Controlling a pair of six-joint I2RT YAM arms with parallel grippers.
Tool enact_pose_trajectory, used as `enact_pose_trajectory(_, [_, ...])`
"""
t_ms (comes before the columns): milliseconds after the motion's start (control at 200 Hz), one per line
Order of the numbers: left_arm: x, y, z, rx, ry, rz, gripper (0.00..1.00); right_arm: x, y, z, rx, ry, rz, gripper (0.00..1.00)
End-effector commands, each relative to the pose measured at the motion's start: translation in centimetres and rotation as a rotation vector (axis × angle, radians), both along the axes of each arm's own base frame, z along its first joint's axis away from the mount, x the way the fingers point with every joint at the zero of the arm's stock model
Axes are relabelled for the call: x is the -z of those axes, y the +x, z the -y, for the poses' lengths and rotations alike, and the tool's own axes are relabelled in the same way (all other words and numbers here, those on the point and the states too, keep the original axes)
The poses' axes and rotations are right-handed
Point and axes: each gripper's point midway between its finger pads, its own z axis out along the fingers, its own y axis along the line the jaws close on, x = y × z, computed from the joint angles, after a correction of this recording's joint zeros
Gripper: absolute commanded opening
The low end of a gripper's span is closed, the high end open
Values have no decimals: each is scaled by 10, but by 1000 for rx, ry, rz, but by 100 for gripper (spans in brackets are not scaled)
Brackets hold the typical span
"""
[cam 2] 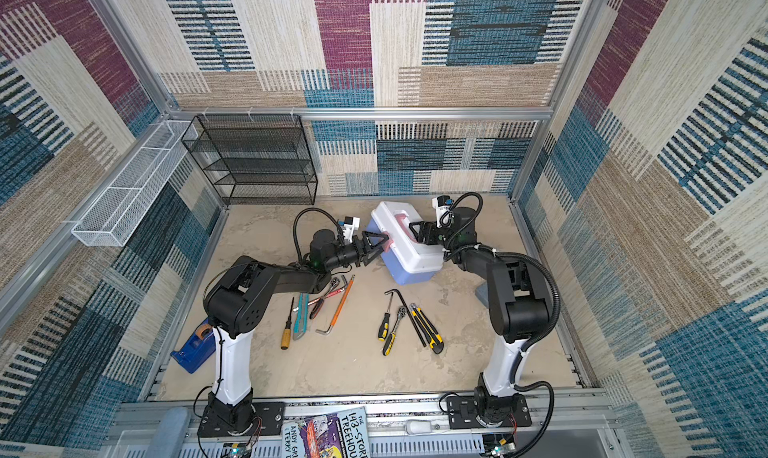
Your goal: Pack the tool kit
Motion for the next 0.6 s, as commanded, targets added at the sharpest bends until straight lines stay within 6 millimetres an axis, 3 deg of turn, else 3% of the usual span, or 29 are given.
enact_pose_trajectory(0, [-11,0,6,8,-60,2,86,51,-46,-18,-86,66,-297,72])
enact_pose_trajectory(185, [-14,1,8,14,-109,-7,86,51,-48,-20,-90,86,-303,72])
enact_pose_trajectory(596, [-46,6,7,14,-245,63,81,52,-48,-20,-78,105,-308,71])
